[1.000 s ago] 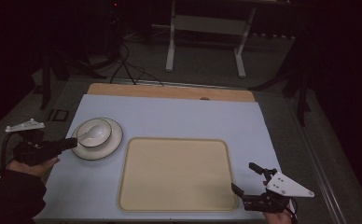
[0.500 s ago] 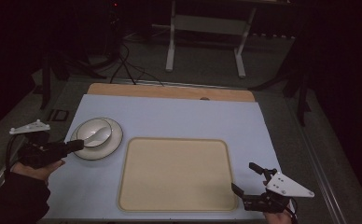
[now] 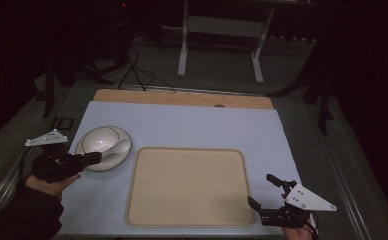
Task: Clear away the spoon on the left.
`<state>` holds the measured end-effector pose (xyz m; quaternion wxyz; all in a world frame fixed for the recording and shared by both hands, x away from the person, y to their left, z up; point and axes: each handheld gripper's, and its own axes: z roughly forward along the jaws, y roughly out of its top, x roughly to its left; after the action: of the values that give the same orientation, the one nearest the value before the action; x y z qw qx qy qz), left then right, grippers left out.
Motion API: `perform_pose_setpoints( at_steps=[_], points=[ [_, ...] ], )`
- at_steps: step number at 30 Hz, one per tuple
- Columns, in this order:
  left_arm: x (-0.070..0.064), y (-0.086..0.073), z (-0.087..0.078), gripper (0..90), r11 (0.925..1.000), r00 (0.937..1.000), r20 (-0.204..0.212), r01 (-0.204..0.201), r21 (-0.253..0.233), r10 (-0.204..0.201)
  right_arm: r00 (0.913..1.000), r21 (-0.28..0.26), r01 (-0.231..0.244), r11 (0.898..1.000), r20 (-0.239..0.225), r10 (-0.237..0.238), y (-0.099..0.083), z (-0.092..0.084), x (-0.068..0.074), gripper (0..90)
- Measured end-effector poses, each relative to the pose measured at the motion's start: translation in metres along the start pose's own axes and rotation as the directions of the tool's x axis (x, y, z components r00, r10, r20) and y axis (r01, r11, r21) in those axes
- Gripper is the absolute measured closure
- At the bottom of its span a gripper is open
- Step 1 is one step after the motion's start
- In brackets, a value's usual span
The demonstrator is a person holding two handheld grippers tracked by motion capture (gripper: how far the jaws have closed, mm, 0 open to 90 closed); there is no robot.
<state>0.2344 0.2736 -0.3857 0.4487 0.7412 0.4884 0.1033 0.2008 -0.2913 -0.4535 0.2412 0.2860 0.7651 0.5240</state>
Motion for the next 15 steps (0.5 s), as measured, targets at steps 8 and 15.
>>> perform_pose_setpoints(
  at_steps=[8, 15],
  points=[
    [-0.014, 0.002, 0.015, 85.9, 0.9997, 0.9990, 0.038, -0.022, 0.005, 0.022, 1.0000, -0.001, 0.000, 1.000, 0.000, 0.000, 0.001, 0.000, 0.000, 10.2],
    [-0.029, 0.003, 0.025, 85.9, 0.9987, 0.9979, 0.048, -0.045, 0.024, 0.043, 1.0000, 0.002, -0.001, 1.000, -0.004, 0.001, 0.001, 0.001, 0.000, 10.2]
  ],
)
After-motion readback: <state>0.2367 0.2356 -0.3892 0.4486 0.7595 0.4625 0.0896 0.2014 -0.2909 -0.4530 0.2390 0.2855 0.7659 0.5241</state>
